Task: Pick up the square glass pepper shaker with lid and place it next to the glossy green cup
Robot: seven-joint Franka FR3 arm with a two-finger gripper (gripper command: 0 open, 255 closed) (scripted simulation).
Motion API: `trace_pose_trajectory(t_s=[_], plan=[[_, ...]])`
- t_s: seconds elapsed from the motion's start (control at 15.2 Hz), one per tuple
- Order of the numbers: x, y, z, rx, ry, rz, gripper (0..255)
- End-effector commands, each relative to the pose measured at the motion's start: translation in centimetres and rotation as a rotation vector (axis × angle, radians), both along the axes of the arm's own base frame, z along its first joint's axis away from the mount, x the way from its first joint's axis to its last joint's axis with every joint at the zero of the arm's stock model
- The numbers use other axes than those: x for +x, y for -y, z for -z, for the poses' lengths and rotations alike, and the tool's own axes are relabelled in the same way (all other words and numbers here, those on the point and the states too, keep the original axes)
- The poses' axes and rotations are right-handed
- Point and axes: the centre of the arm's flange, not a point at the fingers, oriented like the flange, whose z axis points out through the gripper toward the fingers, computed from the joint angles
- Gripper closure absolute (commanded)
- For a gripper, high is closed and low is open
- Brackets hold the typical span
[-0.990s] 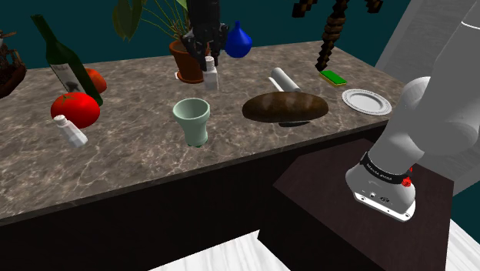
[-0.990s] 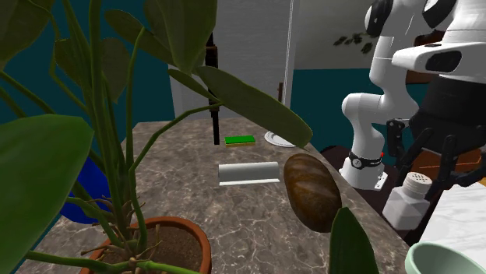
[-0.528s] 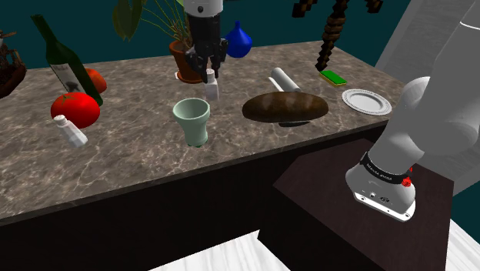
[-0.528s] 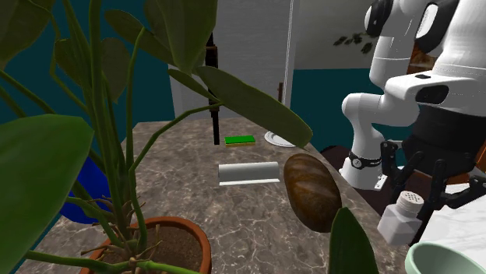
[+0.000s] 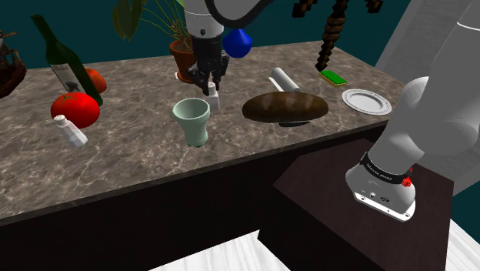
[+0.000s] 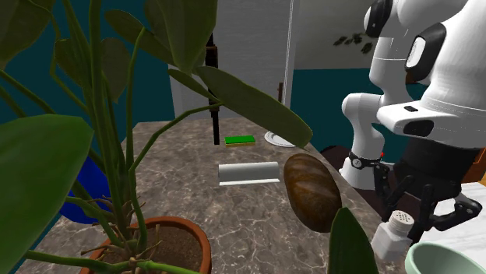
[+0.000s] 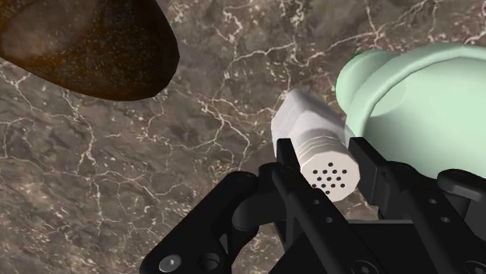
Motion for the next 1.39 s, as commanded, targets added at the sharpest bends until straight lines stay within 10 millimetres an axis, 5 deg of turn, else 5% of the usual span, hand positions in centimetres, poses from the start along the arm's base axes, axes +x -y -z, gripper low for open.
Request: trace_pose_trajectory(t_s=[0.0, 0.92, 1.32], plan=[[0.0, 0.1, 1.0, 0.0, 0.001, 0.0, 255], [0.0, 0.1, 8.4, 0.0, 0.001, 0.0, 255], [0.0, 0.1, 8.4, 0.0, 0.001, 0.0, 255]])
